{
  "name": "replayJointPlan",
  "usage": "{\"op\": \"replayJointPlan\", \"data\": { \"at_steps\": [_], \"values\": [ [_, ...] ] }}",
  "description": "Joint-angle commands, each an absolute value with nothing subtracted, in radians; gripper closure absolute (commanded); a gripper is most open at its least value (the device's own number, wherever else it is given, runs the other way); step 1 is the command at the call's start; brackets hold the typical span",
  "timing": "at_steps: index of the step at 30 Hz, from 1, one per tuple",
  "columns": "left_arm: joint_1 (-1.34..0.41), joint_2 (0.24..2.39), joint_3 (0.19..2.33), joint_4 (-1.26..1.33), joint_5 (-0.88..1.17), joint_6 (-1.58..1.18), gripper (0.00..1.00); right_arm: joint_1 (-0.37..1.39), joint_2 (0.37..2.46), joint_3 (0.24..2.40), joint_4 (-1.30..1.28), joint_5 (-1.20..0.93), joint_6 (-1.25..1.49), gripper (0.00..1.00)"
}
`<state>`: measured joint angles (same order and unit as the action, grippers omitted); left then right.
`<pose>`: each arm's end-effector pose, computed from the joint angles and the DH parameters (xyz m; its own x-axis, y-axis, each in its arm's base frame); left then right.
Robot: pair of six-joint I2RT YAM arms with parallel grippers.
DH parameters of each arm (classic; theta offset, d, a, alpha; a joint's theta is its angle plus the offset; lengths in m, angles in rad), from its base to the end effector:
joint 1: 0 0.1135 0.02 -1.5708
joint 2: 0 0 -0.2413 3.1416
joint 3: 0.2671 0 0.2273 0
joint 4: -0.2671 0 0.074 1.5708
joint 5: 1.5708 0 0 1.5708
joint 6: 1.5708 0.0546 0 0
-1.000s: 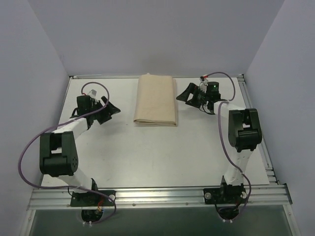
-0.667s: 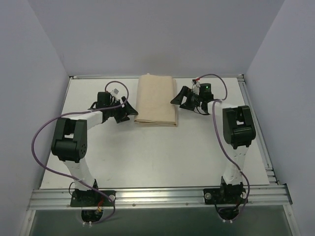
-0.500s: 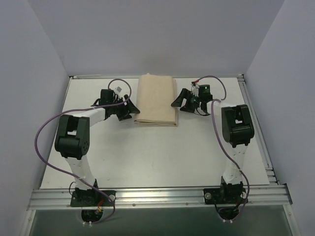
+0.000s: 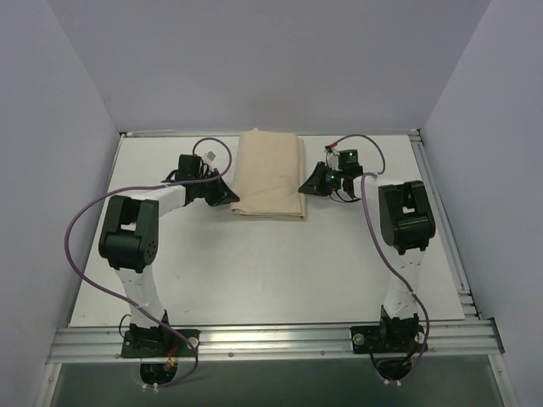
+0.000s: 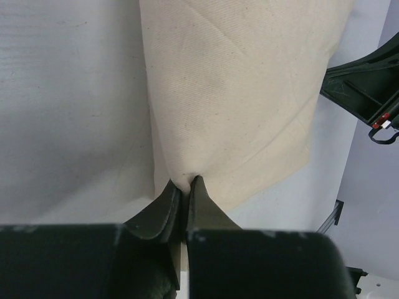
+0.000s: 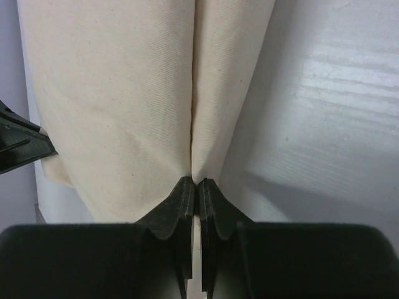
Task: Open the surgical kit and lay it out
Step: Move the surgical kit at the center of the board.
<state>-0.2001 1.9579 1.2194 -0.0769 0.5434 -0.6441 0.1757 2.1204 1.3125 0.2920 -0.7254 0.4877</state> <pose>0.3829 -0.1065 0.1458 -0.8813 -0.3457 -0.3222 -0.0146 0.7013 -0.7127 0.4277 0.1127 0.1456 -0.7566 0.2218 -0.6151 -0.3899 0.6021 0.6967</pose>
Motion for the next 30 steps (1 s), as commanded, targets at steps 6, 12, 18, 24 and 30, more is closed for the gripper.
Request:
{"op": "replayJointPlan", "data": {
  "at_steps": [6,12,18,24,30],
  "values": [
    [-0.239,1.858,1.129,-0.253,0.496,-0.614,0.98,0.186,1.976,1.174,0.239,-0.741,0.471,1.00],
    [-0.282,1.714,0.976,-0.253,0.460,-0.666,0.98,0.181,1.847,1.068,0.206,-0.713,0.440,1.00],
    [-0.290,1.643,0.904,-0.270,0.416,-0.684,0.64,0.184,1.761,1.028,0.097,-0.660,0.393,0.51],
    [-0.293,1.510,0.925,-0.370,0.328,-0.666,0.44,0.190,1.602,0.974,0.026,-0.655,0.384,0.43],
    [-0.333,1.407,1.006,-0.475,0.264,-0.647,0.45,0.206,1.588,0.946,0.043,-0.715,0.397,0.53]
  ]
}}
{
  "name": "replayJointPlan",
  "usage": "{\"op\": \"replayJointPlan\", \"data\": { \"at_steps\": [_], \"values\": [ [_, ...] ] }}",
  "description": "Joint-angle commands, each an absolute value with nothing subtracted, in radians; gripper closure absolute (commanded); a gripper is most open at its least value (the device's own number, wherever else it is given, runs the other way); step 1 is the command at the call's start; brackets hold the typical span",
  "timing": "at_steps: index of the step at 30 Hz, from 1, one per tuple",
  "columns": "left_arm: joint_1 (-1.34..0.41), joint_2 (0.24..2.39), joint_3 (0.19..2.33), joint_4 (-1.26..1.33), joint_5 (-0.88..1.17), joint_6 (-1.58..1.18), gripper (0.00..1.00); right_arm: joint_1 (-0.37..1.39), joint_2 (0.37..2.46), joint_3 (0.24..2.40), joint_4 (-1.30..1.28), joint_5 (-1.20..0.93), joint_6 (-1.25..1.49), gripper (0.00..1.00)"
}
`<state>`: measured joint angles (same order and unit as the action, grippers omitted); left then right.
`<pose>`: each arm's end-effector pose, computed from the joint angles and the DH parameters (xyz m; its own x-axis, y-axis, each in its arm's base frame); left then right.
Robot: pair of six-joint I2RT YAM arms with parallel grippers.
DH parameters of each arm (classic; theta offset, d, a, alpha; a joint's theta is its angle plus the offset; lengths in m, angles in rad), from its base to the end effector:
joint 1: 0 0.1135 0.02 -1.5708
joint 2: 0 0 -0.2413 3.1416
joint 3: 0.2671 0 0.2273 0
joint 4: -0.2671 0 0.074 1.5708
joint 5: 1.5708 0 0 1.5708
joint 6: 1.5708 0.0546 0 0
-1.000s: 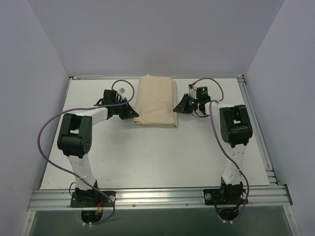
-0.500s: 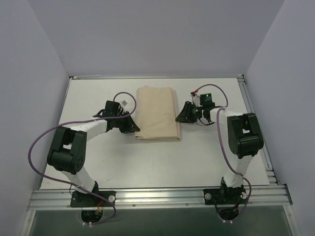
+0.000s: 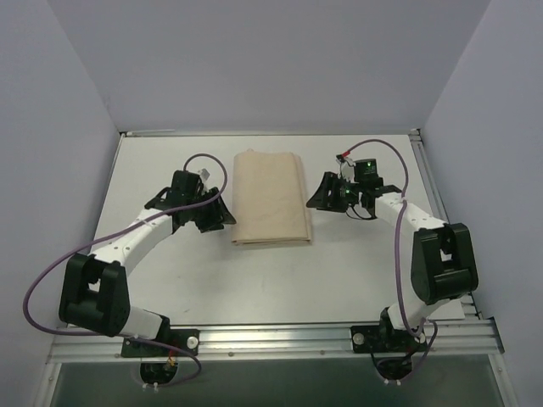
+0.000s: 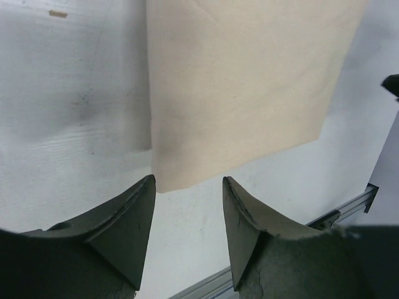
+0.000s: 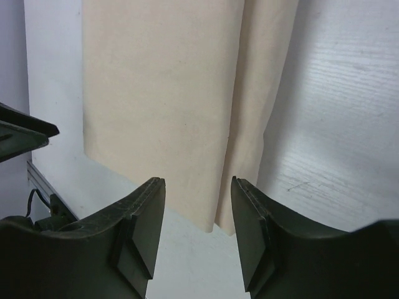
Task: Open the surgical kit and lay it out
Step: Move the surgical kit at the center of the board, then open the surgical kit at the center of the board.
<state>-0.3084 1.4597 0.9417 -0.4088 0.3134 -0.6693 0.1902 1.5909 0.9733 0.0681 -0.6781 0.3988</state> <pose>0.2703 -0.1038 0.1962 -0.8862 -0.3371 -0.3179 -0.1080 0.8174 -0.5659 0.3251 0.0975 0.2158 -0.7338 0.1667 -0.6586 -0.4206 0.6499 0.6331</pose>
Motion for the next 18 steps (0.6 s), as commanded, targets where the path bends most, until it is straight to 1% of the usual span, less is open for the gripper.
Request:
{"op": "replayJointPlan", "data": {
  "at_steps": [1,14,17,18],
  "values": [
    [-0.340,1.398,1.012,-0.476,0.262,-0.650,0.45,0.212,1.601,0.946,0.046,-0.716,0.400,0.54],
    [-0.506,1.382,1.049,-0.471,0.213,-0.724,0.50,0.281,1.726,0.969,0.118,-0.693,0.420,0.56],
    [-0.537,1.393,1.068,-0.482,0.190,-0.723,0.50,0.293,1.743,0.968,0.126,-0.690,0.423,0.59],
    [-0.546,1.402,1.077,-0.489,0.184,-0.719,0.50,0.296,1.743,0.969,0.126,-0.689,0.423,0.65]
  ]
}}
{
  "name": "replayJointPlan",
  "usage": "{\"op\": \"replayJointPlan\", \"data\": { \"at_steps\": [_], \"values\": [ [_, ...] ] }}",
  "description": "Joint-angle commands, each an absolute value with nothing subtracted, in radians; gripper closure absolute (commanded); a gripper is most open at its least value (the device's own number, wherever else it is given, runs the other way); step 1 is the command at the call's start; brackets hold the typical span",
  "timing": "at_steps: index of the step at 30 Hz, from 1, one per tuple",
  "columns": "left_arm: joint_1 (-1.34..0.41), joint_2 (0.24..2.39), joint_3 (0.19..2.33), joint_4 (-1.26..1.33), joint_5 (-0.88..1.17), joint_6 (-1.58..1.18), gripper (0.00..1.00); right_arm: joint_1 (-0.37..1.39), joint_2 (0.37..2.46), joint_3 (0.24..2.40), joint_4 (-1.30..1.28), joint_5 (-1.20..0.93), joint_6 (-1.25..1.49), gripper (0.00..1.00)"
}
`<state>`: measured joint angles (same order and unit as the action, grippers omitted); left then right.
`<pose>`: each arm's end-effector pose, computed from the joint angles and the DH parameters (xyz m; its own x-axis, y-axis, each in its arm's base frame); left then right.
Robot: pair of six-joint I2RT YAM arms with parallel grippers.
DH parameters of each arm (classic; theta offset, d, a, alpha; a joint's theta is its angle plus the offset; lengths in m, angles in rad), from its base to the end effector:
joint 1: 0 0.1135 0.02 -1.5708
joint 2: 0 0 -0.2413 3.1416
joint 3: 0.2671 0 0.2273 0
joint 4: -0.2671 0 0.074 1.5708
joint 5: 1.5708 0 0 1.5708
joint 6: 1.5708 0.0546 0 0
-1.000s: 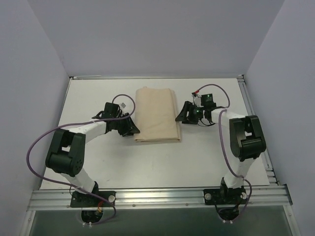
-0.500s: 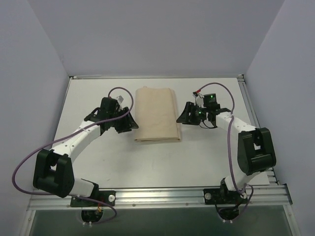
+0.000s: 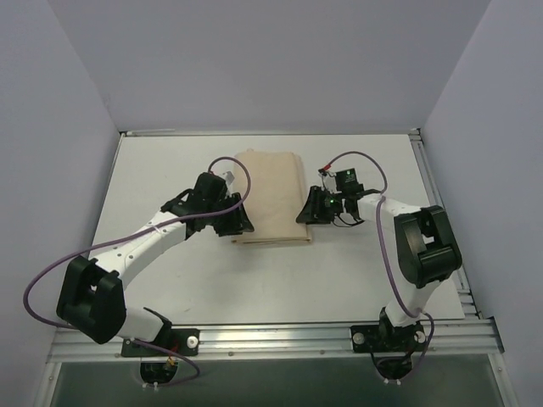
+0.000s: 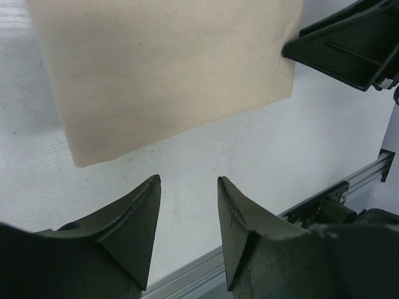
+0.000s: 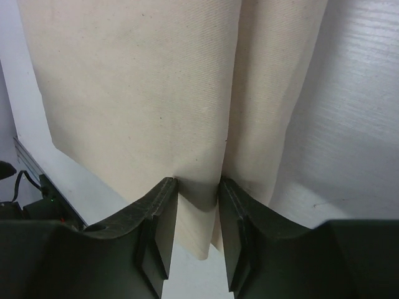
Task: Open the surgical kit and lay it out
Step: Open the surgical kit at the center of the board.
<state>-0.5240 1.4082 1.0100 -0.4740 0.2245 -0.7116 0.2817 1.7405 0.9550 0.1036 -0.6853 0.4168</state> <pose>0.2434 -0.1547 0.2245 -0.9016 -0.2143 -0.3757 0.0303 0.8352 -0.5491 0.3251 0.1301 0.1654 -0.8318 0.0856 -0.5484 -0.3833 0.6261 0.6791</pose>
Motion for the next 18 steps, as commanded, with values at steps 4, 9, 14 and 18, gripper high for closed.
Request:
{"op": "replayJointPlan", "data": {
  "at_steps": [4,9,14,18],
  "values": [
    [-0.601,1.439,1.133,-0.515,0.120,-0.700,0.50,0.317,1.709,0.979,0.114,-0.687,0.452,0.86],
    [-0.676,1.473,1.183,-0.430,0.094,-0.680,0.31,0.339,1.611,1.009,0.071,-0.696,0.569,0.99],
    [-0.722,1.548,1.247,-0.391,0.098,-0.655,0.28,0.350,1.568,1.031,0.084,-0.696,0.682,1.00],
    [-0.759,1.620,1.310,-0.396,0.087,-0.649,0.12,0.362,1.551,1.046,0.101,-0.698,0.756,1.00]
  ]
}}
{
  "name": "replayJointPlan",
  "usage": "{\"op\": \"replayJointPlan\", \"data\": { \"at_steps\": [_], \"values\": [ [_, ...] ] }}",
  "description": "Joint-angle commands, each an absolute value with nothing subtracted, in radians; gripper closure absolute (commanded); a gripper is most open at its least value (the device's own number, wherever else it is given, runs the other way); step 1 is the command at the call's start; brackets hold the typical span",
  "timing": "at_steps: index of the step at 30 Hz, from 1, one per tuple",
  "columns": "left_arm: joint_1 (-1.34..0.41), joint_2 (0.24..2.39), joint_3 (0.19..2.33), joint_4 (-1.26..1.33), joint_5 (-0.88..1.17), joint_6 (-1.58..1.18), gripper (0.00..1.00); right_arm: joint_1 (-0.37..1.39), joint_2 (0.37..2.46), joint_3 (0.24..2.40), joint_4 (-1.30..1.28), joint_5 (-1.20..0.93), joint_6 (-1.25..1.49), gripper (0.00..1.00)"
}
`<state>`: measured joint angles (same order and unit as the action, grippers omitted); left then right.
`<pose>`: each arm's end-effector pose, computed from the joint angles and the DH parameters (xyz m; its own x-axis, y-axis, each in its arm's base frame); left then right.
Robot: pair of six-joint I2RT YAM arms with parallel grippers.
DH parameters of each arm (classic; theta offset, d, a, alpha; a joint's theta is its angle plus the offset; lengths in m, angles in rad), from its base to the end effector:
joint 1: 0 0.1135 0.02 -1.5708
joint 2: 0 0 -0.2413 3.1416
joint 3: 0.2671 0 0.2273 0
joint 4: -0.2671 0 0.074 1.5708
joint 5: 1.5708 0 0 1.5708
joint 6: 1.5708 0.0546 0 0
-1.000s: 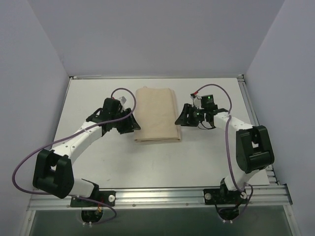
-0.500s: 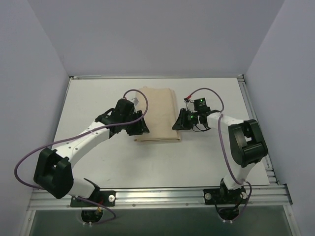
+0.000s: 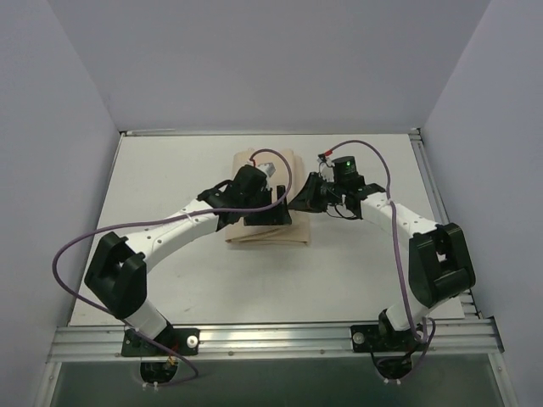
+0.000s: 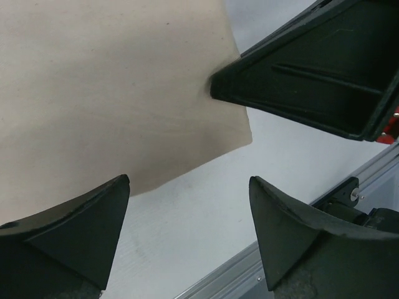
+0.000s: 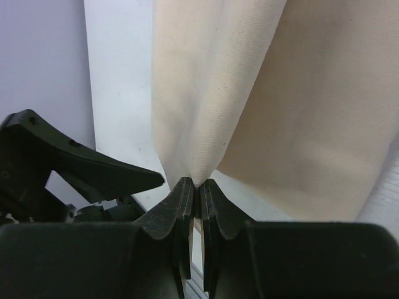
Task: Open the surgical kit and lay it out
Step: Open the surgical kit at the center of the board.
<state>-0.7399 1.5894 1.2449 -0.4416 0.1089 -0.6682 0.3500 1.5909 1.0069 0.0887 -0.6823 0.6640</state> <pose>0.2484 -0.2348 0.2464 -0.8606 -0.0483 -0.5070 0.2468 0.8312 -0.4982 0.3106 0.1500 0.2286 -0.8368 0.2037 -0.5082 -0.3449 0.5248 0.7782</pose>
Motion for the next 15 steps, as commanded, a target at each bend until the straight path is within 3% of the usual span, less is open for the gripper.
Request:
{"op": "replayJointPlan", "data": {
  "at_steps": [1,9,15],
  "values": [
    [-0.771,1.626,1.324,-0.390,0.080,-0.647,0.12,0.362,1.551,1.049,0.101,-0.695,0.762,1.00],
    [-0.834,1.716,1.425,-0.474,-0.041,-0.640,0.14,0.380,1.549,1.060,0.112,-0.698,0.818,1.00],
    [-0.844,1.802,1.523,-0.623,-0.201,-0.646,0.26,0.385,1.537,1.068,0.117,-0.704,0.859,1.00]
  ]
}}
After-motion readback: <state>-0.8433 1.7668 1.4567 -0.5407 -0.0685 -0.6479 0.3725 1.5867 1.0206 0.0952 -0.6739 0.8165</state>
